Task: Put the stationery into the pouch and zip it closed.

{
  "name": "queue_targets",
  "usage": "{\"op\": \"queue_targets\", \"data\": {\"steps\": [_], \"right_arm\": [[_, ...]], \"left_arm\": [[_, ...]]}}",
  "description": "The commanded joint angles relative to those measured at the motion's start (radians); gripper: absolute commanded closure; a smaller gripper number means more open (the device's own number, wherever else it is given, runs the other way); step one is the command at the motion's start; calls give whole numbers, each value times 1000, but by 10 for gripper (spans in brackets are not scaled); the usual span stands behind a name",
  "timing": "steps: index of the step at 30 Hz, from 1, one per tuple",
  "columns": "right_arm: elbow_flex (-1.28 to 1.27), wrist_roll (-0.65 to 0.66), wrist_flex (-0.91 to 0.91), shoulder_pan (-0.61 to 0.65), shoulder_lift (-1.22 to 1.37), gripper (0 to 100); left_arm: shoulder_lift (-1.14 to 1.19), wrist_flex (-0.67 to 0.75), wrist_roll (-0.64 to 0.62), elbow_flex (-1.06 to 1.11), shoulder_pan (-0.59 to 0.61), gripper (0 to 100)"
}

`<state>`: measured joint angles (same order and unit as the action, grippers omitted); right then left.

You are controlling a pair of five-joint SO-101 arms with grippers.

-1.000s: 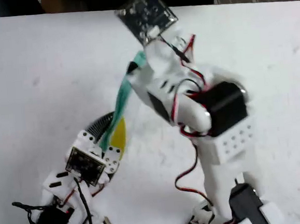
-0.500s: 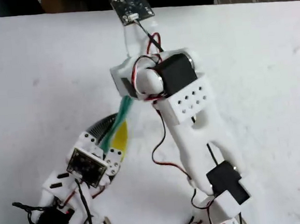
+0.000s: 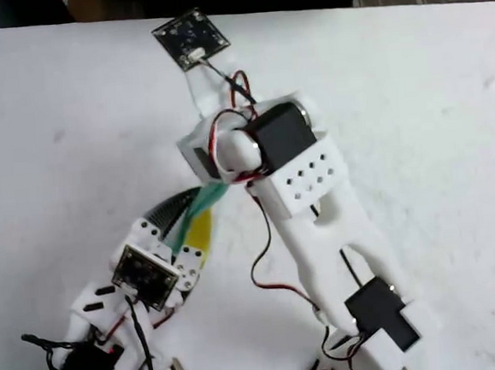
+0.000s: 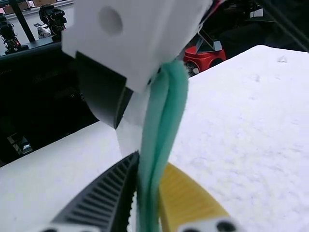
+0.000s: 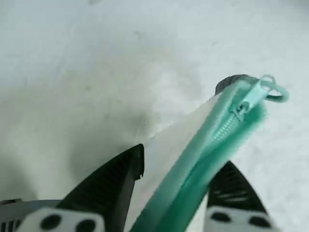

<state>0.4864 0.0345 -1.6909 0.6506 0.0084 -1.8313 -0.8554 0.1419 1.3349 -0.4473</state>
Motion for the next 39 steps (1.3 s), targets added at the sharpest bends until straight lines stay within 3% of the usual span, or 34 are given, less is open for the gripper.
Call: {"op": "queue_targets", "data": {"steps": [1, 4, 7, 9, 14, 19, 26, 32, 39], "right_arm": [[63, 21, -7, -24, 58, 986], [212, 29, 2, -42, 107, 985], [387, 29, 2, -38, 166, 981], [508, 29, 2, -25, 209, 982], [775, 29, 19, -28, 309, 981], [876, 21, -25, -67, 389, 981], [873, -58, -28, -277, 529, 982], [804, -57, -35, -409, 627, 982], [485, -9, -30, -510, 625, 982]], "left_arm": [[7, -9, 11, -35, -2, 980], [7, -57, 9, -68, -13, 940], [7, -210, -28, -180, -16, 745], [7, -269, -87, -252, -2, 729], [7, -328, -98, -353, 82, 729], [7, -288, -195, -350, 236, 731], [7, -94, -381, -184, 475, 732], [7, 57, -394, -61, 490, 732], [8, 92, -396, -26, 487, 732]]}}
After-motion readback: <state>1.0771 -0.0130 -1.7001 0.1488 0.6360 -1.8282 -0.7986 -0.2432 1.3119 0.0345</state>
